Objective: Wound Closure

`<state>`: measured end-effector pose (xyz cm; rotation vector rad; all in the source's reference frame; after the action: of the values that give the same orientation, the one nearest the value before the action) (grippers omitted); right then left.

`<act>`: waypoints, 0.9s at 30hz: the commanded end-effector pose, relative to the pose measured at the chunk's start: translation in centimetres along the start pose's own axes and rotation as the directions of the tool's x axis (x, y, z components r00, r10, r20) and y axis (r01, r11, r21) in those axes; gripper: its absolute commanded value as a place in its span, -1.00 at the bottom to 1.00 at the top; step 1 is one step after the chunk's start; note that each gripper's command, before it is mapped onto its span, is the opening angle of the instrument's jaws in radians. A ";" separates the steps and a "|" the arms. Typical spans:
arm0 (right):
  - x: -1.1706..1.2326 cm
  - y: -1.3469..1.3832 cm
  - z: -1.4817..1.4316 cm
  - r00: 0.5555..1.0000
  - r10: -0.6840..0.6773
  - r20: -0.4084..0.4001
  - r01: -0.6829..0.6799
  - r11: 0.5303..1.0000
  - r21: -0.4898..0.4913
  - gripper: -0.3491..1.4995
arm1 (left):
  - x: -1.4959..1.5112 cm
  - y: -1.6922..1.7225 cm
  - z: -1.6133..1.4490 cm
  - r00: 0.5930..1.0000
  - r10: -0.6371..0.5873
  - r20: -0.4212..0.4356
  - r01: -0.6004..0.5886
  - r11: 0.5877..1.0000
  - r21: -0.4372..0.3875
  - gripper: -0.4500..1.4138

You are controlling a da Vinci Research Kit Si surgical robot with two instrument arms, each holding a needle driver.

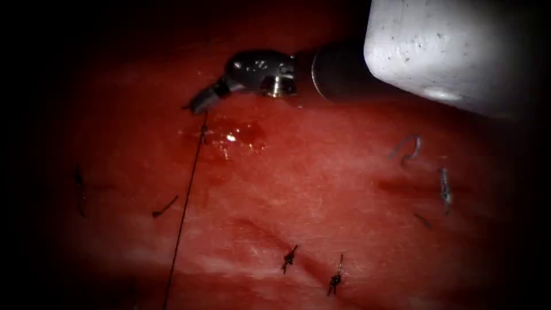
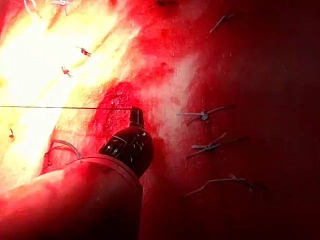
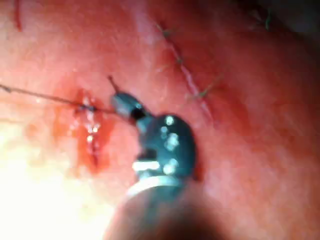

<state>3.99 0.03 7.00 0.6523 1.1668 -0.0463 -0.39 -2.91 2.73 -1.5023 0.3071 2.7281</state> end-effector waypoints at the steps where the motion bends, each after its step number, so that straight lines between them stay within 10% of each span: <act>1: -0.08 -0.09 0.13 1.000 -0.004 -0.007 0.004 1.000 0.021 -1.00 | 0.01 0.06 0.10 1.000 -0.003 -0.006 0.003 1.000 -0.006 -1.00; 5: -0.05 -0.25 0.13 0.999 -0.006 -0.037 0.007 0.999 0.046 -1.00 | 0.00 -0.17 0.07 1.000 -0.015 0.016 0.014 1.000 0.018 -1.00; 6: -0.01 -0.28 0.09 0.998 0.004 -0.060 -0.004 1.000 -0.003 -0.25 | -0.02 -0.33 0.01 0.999 -0.023 0.032 0.021 0.998 0.056 -1.00; 7: -0.01 -0.28 0.09 0.998 0.004 -0.060 -0.004 1.000 -0.003 -0.25 | -0.02 -0.33 0.01 0.999 -0.023 0.032 0.021 0.998 0.056 -1.00; 8: 0.05 -0.33 0.00 0.995 0.020 -0.094 -0.026 0.998 -0.059 0.22 | -0.07 -0.56 -0.08 0.999 -0.021 0.041 0.016 0.995 0.103 -1.00; 12: 0.19 -0.52 -0.33 0.981 0.051 -0.186 -0.081 0.984 -0.157 0.58 | -0.22 -1.16 -0.29 0.997 0.015 0.076 -0.031 0.977 0.209 -1.00; 25: 0.64 -1.25 -1.01 0.949 -0.037 -0.312 -0.097 0.910 -0.402 0.25 | -1.09 -2.50 -0.18 0.951 0.126 0.281 -0.231 0.895 0.382 -1.00; 27: 0.69 -1.24 -0.85 0.938 -0.060 -0.340 -0.109 0.883 -0.457 -0.25 | -1.23 -2.59 -0.13 0.939 0.164 0.302 -0.274 0.889 0.368 -1.00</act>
<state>3.02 -0.28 5.57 0.2298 1.4417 0.3903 0.72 -0.25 3.22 -1.0325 1.0261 2.7482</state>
